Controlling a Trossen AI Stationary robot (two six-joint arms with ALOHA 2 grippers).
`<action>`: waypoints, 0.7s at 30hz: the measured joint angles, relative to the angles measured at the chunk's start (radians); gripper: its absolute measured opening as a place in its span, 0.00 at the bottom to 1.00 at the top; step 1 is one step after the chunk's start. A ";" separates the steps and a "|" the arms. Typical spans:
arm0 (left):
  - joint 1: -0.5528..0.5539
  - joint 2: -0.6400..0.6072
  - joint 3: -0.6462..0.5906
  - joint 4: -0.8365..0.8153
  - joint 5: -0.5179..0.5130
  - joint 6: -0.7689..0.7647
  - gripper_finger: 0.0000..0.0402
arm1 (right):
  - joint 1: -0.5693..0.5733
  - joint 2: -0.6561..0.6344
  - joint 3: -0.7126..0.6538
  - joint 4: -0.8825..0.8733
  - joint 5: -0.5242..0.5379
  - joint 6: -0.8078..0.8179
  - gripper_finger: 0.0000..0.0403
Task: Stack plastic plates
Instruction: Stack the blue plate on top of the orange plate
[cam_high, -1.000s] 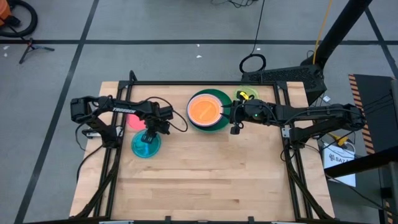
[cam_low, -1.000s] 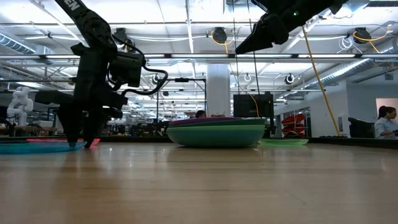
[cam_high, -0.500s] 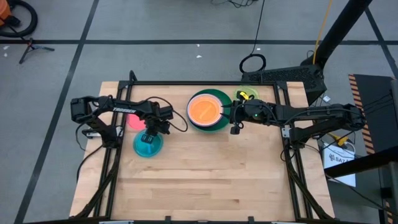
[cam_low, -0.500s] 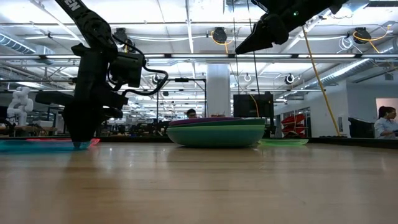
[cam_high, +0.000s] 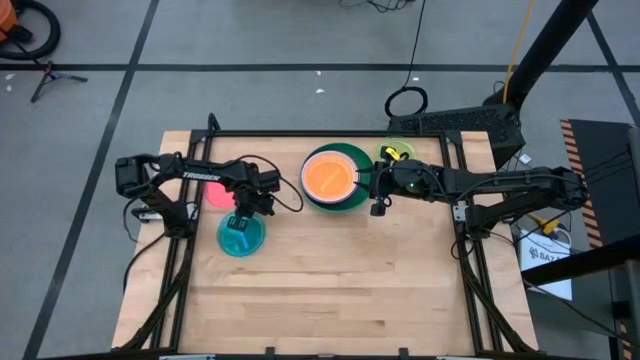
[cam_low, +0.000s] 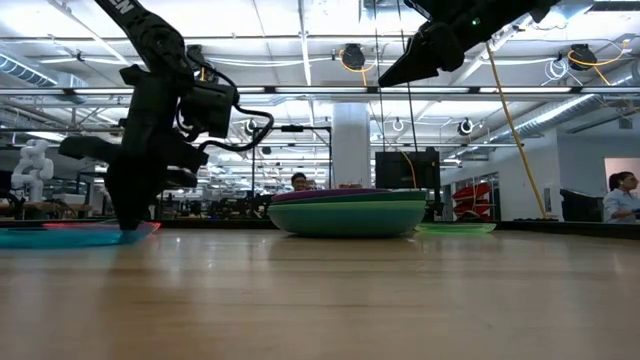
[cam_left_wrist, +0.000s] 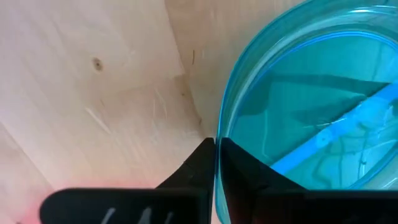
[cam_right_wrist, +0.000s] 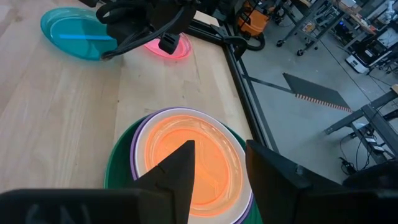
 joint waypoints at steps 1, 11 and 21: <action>0.000 0.000 0.002 -0.006 -0.001 -0.001 0.06 | 0.000 0.000 0.000 0.000 0.000 0.000 0.33; 0.000 -0.002 0.039 -0.040 -0.010 -0.034 0.06 | 0.000 0.000 0.000 0.000 0.000 0.000 0.33; 0.000 -0.002 0.117 -0.104 -0.010 -0.043 0.05 | 0.000 0.000 0.000 0.000 0.000 0.001 0.33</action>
